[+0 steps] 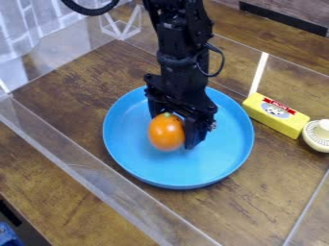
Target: Remove the orange ball from inside the blue tray and put it on the table
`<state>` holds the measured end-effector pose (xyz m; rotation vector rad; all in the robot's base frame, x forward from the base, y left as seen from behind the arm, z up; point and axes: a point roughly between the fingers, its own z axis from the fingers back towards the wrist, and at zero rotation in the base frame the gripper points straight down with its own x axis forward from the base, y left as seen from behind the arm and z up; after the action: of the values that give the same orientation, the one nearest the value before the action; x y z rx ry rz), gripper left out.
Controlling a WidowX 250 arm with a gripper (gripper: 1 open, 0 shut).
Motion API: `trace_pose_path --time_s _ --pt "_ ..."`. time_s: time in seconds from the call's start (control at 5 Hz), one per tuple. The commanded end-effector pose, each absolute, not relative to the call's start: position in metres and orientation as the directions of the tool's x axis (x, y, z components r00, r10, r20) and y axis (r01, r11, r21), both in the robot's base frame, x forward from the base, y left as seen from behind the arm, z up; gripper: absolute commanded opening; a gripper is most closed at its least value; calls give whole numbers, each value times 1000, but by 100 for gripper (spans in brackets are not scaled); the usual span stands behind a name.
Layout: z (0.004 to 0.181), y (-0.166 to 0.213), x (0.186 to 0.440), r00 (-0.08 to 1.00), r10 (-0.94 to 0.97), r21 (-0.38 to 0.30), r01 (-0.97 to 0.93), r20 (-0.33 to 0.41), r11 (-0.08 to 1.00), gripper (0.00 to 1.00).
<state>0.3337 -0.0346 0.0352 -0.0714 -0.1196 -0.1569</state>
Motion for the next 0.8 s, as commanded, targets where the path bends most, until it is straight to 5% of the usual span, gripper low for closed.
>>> trace_pose_path --time_s 0.0,0.6 --pt "50 -27 348 972 -135 -54 148 194 988 0" --pt "48 -20 356 967 -134 -34 144 217 989 0"
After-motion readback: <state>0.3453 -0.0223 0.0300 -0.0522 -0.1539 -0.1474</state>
